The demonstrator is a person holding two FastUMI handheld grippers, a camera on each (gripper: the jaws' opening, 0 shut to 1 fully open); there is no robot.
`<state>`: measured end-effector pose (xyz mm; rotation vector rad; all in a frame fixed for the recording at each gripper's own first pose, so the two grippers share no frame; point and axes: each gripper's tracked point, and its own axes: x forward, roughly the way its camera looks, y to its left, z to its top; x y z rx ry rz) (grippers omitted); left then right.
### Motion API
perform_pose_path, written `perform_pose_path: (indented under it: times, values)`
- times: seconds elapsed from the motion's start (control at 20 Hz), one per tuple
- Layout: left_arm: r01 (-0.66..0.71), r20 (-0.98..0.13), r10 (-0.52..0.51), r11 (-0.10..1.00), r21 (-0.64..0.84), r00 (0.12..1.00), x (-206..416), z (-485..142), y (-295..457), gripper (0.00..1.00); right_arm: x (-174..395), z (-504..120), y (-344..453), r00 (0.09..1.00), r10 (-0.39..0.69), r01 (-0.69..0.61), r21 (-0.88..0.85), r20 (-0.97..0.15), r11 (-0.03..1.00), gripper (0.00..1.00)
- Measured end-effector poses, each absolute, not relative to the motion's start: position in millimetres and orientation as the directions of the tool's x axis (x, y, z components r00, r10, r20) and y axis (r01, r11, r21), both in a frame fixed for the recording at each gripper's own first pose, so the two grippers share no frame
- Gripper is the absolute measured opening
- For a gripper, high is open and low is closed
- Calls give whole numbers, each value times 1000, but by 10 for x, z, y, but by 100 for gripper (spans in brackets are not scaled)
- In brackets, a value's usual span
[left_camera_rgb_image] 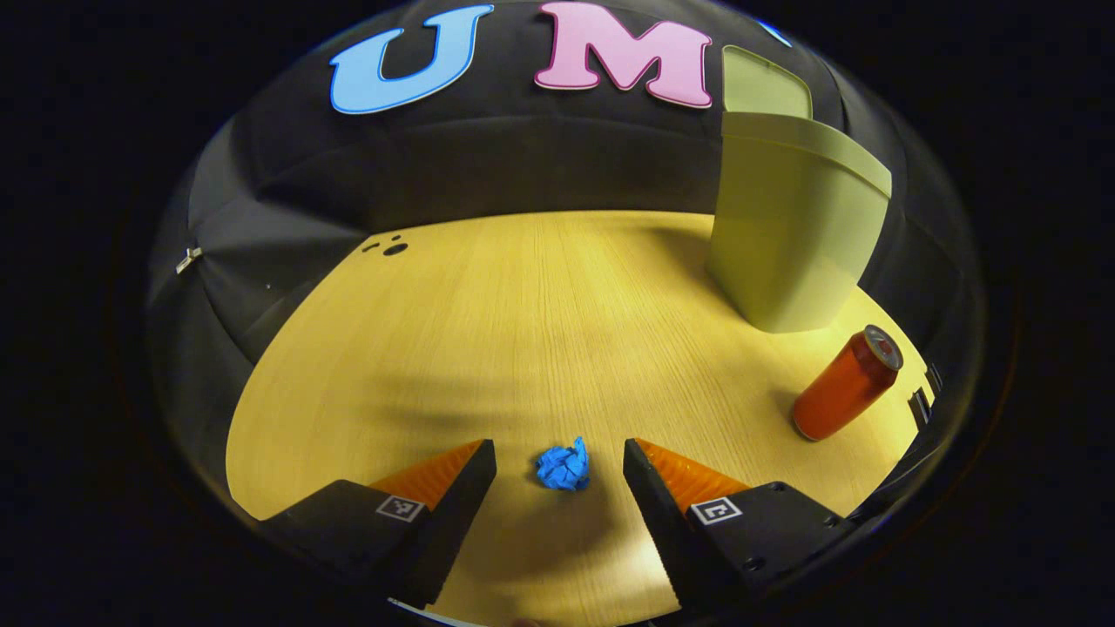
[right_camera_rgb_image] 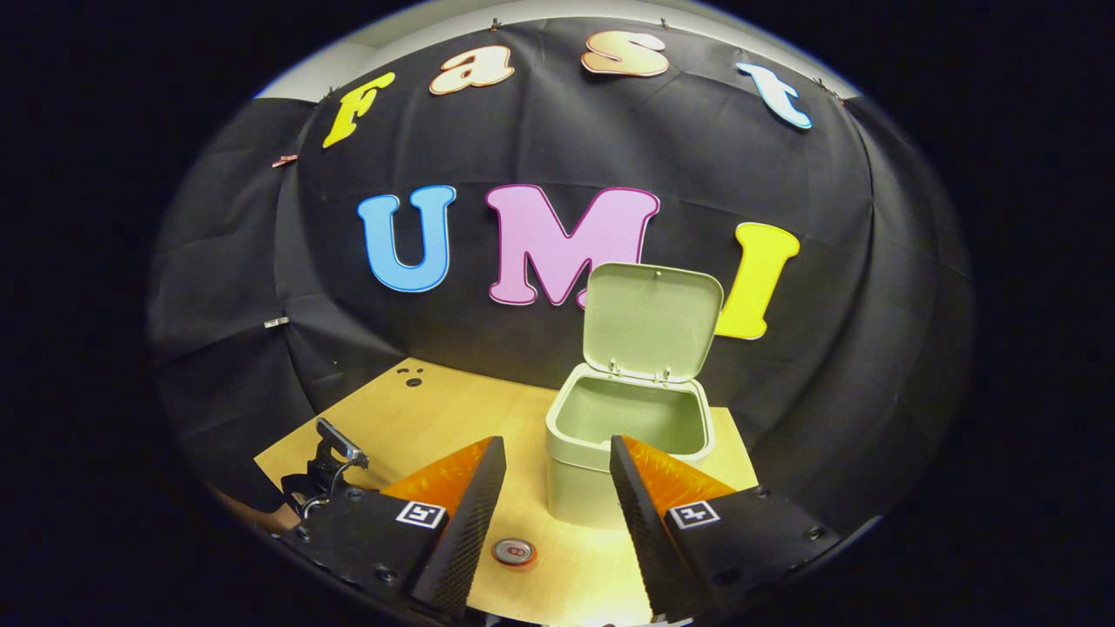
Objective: Press the lid of the desktop garbage bin to open it, pick up the crumpled paper on the desktop and throw it into the bin, then pick up the pop can on the desktop and drop it into the bin, and finally close the garbage bin lid.
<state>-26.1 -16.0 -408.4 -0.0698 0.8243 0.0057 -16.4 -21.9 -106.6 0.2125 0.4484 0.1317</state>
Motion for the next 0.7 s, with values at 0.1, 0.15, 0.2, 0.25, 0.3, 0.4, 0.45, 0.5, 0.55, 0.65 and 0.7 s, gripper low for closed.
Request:
perform_pose_path:
  times: [0.1,0.15,0.2,0.25,0.3,0.4,0.45,0.5,0.55,0.65,0.7]
  values:
    - [-29,-744,-26,998,-61,668,-250,-4144,-193,92,-192,-1103,-253,890,162,-64,237,-426,970,77]
    - [-25,-746,-31,998,-64,665,-235,-4158,-213,89,-198,-1112,-270,888,158,-57,238,-432,970,77]
    - [-22,-750,-36,998,-67,661,-227,-4184,-228,88,-210,-1124,-282,887,154,-51,238,-435,970,77]
    - [-19,-756,-40,997,-69,654,-219,-4203,-235,86,-219,-1135,-295,886,151,-47,238,-439,970,77]
    - [-17,-761,-42,997,-69,647,-199,-4243,-236,85,-222,-1138,-302,885,149,-45,238,-441,970,77]
    - [-16,-771,-44,997,-70,636,-175,-4300,-244,80,-226,-1147,-320,884,146,-45,231,-443,972,77]
    - [-14,-773,-46,997,-71,632,-175,-4312,-247,75,-237,-1155,-322,882,146,-45,229,-447,972,77]
    - [-13,-778,-49,997,-73,626,-190,-4341,-256,73,-245,-1178,-320,879,148,-44,232,-454,972,77]
    - [-12,-783,-53,997,-77,620,-197,-4351,-272,70,-253,-1200,-310,873,151,-40,241,-464,970,77]
    - [-17,-787,-45,997,-71,616,-210,-4361,-270,64,-299,-1279,-296,856,159,-36,250,-492,968,77]
    - [-18,-787,-41,998,-66,616,-217,-4375,-263,60,-316,-1296,-267,850,167,-41,253,-499,967,77]
